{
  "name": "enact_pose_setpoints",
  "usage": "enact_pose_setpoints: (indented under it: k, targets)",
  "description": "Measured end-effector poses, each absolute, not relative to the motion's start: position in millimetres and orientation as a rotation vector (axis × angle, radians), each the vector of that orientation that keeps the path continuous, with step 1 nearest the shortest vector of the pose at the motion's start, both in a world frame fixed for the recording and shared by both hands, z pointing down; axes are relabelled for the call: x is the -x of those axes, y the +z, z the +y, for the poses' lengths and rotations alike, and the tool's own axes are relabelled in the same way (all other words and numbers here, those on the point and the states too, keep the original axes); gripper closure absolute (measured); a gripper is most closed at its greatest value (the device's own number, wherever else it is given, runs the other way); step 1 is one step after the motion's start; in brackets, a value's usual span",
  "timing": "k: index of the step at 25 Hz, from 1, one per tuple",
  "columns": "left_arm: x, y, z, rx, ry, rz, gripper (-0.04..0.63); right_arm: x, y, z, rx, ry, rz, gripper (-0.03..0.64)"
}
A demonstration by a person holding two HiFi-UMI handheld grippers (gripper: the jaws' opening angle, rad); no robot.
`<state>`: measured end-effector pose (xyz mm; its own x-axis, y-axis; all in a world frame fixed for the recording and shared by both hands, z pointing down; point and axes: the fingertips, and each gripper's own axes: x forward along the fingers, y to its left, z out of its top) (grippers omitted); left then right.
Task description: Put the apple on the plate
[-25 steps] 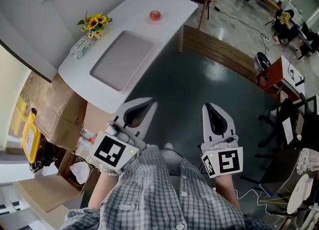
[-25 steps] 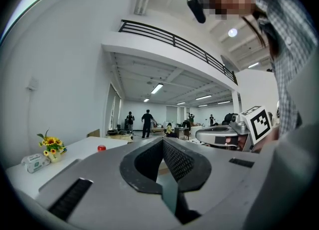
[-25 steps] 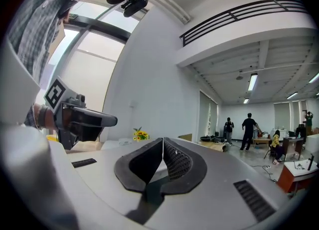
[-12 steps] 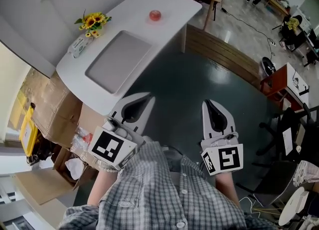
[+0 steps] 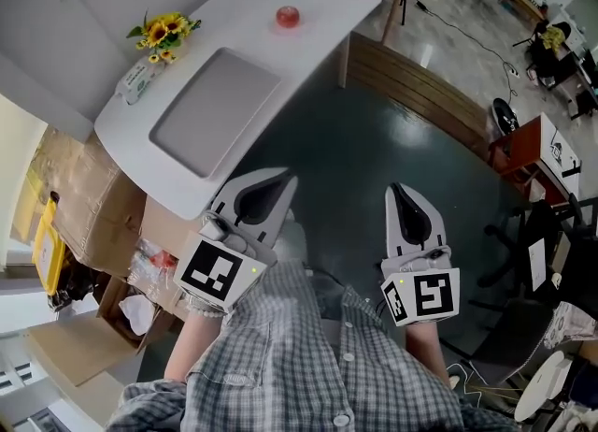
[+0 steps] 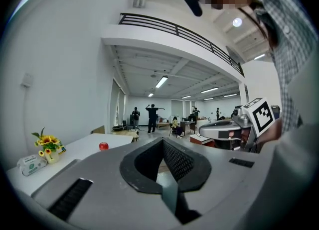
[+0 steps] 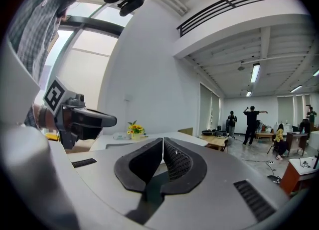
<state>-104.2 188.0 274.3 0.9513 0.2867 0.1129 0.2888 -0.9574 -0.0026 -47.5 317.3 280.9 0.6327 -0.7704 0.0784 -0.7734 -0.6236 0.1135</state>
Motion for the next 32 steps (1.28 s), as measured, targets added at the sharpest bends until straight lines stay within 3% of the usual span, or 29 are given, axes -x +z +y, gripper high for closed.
enact_pose_setpoints:
  k: [21, 32]
  targets:
    - [-63, 276, 60, 3.162, -0.190, -0.430, 0.586, -113, 276, 178, -2.632, 0.059, -1.349, 0.592]
    - [-92, 287, -11, 3.234, -0.206, -0.279, 0.586, -160, 280, 117, -2.571, 0.082, -1.399, 0.592]
